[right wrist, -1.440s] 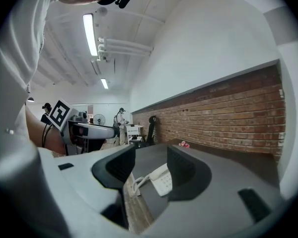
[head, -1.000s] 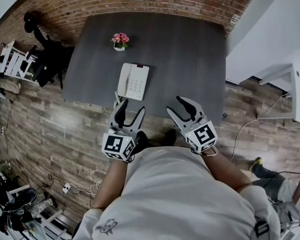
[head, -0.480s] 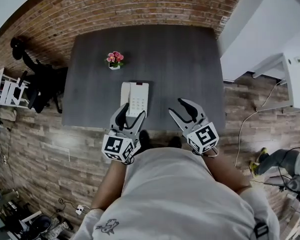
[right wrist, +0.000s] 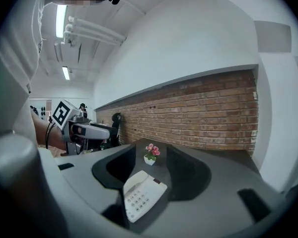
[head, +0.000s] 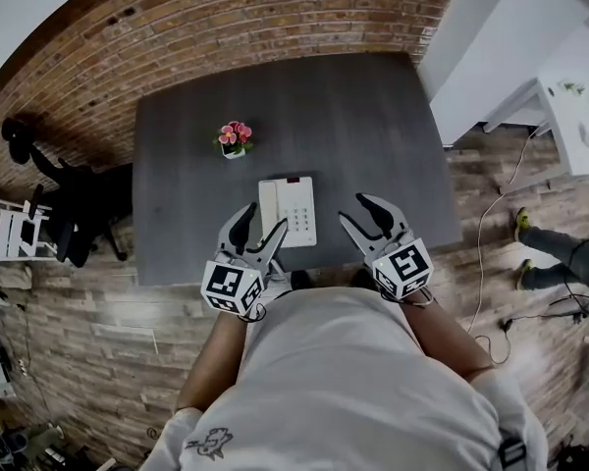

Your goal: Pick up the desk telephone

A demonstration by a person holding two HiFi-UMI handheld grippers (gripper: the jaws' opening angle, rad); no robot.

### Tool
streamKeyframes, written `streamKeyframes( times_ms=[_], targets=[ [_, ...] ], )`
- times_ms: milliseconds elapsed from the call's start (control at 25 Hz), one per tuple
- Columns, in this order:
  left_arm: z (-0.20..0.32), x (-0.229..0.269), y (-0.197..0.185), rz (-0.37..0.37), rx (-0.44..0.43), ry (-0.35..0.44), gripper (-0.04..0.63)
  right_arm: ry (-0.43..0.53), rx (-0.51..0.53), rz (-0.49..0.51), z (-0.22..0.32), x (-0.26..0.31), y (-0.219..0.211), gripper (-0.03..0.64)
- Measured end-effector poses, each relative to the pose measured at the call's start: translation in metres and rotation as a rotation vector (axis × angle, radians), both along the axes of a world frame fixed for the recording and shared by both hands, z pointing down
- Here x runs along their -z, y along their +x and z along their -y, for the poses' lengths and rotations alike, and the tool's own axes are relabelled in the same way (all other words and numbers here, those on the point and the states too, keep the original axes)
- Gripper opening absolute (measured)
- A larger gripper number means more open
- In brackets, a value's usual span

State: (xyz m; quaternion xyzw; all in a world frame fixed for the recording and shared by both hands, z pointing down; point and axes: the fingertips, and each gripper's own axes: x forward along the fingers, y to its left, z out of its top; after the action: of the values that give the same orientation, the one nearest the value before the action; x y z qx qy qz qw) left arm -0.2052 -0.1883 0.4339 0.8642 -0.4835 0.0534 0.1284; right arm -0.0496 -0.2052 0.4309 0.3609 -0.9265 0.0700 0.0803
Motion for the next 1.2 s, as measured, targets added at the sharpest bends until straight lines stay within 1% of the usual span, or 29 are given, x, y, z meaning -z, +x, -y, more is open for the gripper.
streamKeyframes(
  times_ms=[240, 520, 760, 1080, 1200],
  targets=[
    [0.005, -0.011, -0.024, -0.005, -0.083, -0.025, 0.296, -0.039, -0.058, -0.021, -0.007, -0.015, -0.021, 0.201],
    [0.004, -0.037, -0.026, -0.006, -0.145, -0.123, 0.302, -0.113, -0.076, -0.028, -0.005, -0.036, -0.03, 0.198],
    [0.005, -0.082, -0.025, -0.001, -0.171, -0.283, 0.31, -0.184, -0.047, -0.038, 0.0, -0.07, -0.037, 0.198],
    [0.017, -0.139, -0.033, -0.001, -0.158, -0.43, 0.318, -0.314, -0.009, -0.085, 0.016, -0.129, -0.036, 0.196],
    [0.018, -0.165, -0.035, 0.004, -0.166, -0.485, 0.324, -0.364, 0.014, -0.097, 0.019, -0.148, -0.037, 0.195]
  ],
)
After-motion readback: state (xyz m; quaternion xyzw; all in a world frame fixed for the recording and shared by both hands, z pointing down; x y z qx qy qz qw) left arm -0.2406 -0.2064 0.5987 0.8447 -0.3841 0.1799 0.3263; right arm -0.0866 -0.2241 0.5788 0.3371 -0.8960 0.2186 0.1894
